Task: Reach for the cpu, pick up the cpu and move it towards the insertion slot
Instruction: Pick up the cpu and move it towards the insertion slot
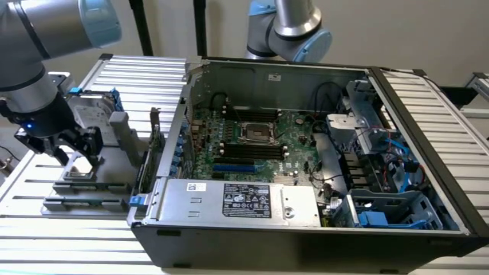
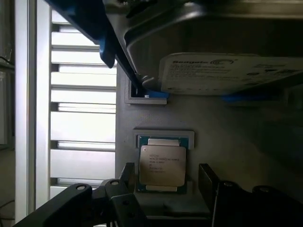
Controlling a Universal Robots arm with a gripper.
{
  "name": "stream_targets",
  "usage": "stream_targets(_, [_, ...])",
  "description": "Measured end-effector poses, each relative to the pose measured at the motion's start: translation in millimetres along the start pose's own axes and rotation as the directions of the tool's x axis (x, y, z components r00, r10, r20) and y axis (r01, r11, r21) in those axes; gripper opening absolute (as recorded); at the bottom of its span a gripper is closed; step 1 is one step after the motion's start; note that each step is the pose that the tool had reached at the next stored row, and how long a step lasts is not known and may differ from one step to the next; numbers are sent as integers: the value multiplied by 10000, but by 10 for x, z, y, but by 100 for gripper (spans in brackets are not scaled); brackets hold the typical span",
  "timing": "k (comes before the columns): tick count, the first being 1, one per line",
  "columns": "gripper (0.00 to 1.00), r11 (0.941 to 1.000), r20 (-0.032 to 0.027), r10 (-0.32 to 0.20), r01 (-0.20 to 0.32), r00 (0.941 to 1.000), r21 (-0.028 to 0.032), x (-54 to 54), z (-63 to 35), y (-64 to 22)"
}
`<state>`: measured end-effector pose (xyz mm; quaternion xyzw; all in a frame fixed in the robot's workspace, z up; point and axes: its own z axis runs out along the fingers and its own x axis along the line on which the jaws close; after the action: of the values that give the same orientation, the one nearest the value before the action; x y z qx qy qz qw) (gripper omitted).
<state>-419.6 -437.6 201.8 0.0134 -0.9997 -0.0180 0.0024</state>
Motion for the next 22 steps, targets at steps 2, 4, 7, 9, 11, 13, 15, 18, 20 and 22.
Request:
stream_targets(2, [65,10000,-1,0,0,10000,18,2,24,-1])
stream_targets(4, [65,10000,-3,0,0,10000,41,3,46,0])
stream_targets(7, [65,10000,-5,2,-2,10000,62,4,66,6])
stream_targets(9, [65,10000,-5,1,-1,10000,74,4,75,14])
stream_targets(11, [65,10000,-3,1,-1,10000,91,5,86,26])
stream_targets(13, [65,9999,-2,1,-1,10000,115,6,96,37])
stream_targets(15, [65,9999,-7,1,-1,10000,145,7,102,44])
stream_targets(18, [65,9998,-17,1,-1,10000,191,8,109,53])
stream_targets(20, [65,9998,-18,2,-2,10000,209,8,114,61])
stream_targets(22, [65,9998,-18,2,-1,10000,220,8,121,72])
